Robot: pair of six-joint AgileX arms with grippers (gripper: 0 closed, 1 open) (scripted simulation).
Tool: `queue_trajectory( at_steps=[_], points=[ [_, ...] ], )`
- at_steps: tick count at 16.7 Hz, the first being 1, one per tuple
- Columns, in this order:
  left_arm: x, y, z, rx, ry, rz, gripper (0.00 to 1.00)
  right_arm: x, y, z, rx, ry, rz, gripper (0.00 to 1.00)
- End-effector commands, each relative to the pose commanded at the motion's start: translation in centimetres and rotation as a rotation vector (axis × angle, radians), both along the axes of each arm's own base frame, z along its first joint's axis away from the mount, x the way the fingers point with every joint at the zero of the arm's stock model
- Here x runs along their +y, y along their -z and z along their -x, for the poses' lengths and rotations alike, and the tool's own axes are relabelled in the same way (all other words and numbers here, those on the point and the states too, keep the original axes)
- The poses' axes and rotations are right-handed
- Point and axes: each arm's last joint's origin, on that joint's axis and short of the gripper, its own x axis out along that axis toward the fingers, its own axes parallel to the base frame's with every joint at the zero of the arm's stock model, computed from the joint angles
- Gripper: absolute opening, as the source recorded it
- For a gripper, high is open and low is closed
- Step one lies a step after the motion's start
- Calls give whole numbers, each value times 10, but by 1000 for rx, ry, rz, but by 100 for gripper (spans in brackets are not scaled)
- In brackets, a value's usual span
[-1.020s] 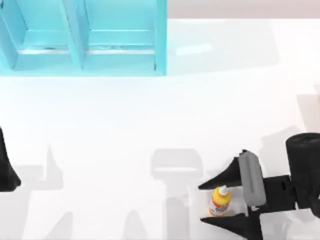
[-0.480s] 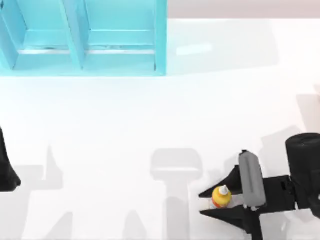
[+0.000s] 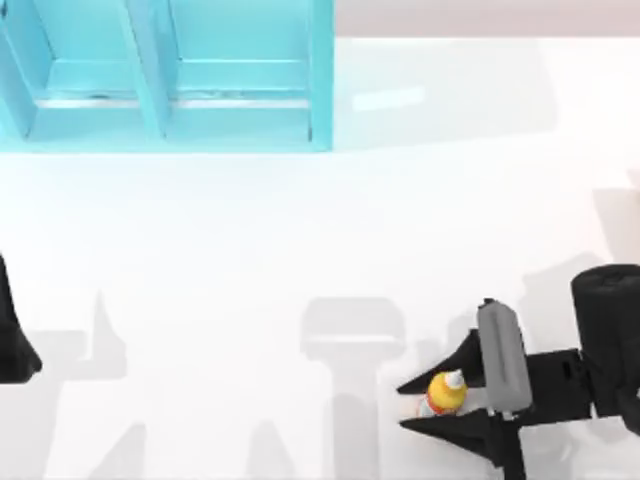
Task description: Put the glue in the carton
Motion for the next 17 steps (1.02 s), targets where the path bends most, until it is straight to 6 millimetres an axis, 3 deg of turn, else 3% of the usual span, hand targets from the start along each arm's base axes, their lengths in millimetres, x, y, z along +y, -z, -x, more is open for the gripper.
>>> queue_trajectory(
  at_steps=[6, 13, 17],
  points=[
    [0, 0, 0, 0, 0, 0, 100, 1, -36, -7, -7, 8, -2, 0],
    [0, 0, 0, 0, 0, 0, 100, 0, -85, -1, 14, 0, 5, 0],
    [0, 0, 0, 0, 0, 0, 100, 0, -97, 1, 4, -1, 1, 0]
  ],
)
